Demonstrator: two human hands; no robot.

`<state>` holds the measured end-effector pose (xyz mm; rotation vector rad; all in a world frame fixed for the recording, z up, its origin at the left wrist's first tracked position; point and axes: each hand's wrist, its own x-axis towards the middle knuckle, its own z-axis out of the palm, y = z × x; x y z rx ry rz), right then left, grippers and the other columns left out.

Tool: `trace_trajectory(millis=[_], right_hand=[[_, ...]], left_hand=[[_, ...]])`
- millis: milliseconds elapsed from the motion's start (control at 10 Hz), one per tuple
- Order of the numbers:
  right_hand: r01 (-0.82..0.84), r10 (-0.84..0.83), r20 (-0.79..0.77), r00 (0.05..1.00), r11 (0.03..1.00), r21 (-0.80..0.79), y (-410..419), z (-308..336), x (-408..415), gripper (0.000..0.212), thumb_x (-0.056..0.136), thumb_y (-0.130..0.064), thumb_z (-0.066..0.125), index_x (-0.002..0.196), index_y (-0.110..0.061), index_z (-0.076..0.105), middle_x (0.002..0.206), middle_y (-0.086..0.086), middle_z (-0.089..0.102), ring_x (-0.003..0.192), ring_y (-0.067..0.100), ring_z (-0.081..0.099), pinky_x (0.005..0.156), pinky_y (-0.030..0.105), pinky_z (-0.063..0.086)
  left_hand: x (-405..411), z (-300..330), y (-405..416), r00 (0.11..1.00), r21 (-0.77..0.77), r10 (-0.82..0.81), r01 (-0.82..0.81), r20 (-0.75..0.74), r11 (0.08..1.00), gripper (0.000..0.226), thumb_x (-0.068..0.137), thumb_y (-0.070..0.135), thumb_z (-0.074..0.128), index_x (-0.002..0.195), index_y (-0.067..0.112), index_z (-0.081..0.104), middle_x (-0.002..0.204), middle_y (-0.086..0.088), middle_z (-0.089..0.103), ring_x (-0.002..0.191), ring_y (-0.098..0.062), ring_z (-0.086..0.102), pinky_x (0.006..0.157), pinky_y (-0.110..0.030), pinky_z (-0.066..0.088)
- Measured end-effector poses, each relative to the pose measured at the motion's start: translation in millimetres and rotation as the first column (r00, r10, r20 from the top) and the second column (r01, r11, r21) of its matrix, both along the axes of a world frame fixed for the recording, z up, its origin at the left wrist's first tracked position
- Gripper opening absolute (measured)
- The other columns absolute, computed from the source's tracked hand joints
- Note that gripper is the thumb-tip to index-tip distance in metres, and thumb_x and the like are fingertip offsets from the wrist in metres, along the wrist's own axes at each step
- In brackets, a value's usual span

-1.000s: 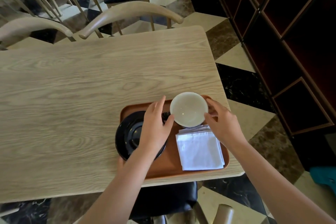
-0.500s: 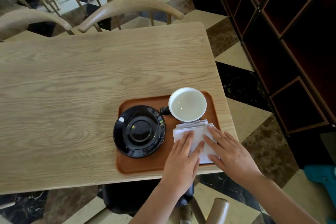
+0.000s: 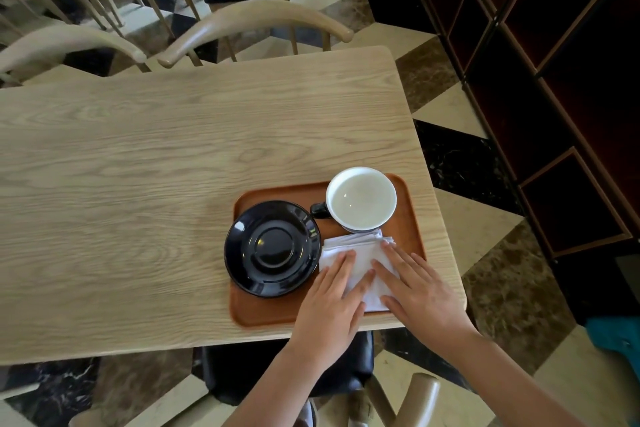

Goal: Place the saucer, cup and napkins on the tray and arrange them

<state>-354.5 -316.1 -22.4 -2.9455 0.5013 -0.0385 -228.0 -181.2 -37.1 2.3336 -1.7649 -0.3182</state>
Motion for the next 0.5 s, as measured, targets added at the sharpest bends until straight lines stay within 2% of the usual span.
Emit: trace_trajectory(millis=[200,300,400,500], right_hand=[[0.031,-0.031,-0.040,0.999,1.000,0.002,3.5,6.1,3.4,0.058,0.060,-0.026,0.085,0.113,-0.011,0.066,0.129,0.018,0.057,0.116,0.029,0.057,0.089,0.044,0.052],[0.042,-0.042,-0.098,0.994,0.999,-0.004,3.7,13.2,6.8,0.060,0.057,-0.031,0.087,0.111,-0.013,0.067,0.126,0.016,0.061,0.112,0.027,0.061,0.086,0.041,0.053],[0.055,-0.052,-0.234,0.971,0.998,0.006,4.6,25.2,15.3,0.056,0.076,-0.038,0.072,0.126,-0.019,0.055,0.140,0.014,0.048,0.125,0.025,0.050,0.101,0.040,0.043],[0.076,-0.050,-0.331,0.942,0.995,0.064,1.2,35.1,24.5,0.049,0.095,-0.041,0.042,0.140,-0.025,0.032,0.153,0.004,0.026,0.139,0.020,0.025,0.114,0.038,0.020]], left_hand=[[1.5,2.1,-1.7,1.000,0.037,-0.016,0.016,-0.017,0.999,0.051,0.094,0.031,0.040,0.143,0.027,0.026,0.153,-0.015,0.021,0.141,-0.027,0.016,0.112,-0.041,0.017],[4.1,5.5,-3.3,0.998,0.116,-0.033,0.038,-0.046,0.992,0.051,0.096,0.032,0.035,0.144,0.026,0.020,0.156,-0.014,0.010,0.143,-0.026,0.006,0.115,-0.039,0.010],[9.2,16.3,-5.4,0.998,0.202,-0.052,0.059,-0.043,0.977,0.052,0.096,0.031,0.035,0.145,0.021,0.018,0.156,-0.014,0.008,0.143,-0.026,0.007,0.114,-0.040,0.013],[13.4,32.3,-8.2,0.996,0.227,-0.045,0.061,-0.075,0.972,0.053,0.096,0.030,0.037,0.144,0.017,0.019,0.155,-0.014,0.017,0.141,-0.027,0.016,0.113,-0.040,0.018]])
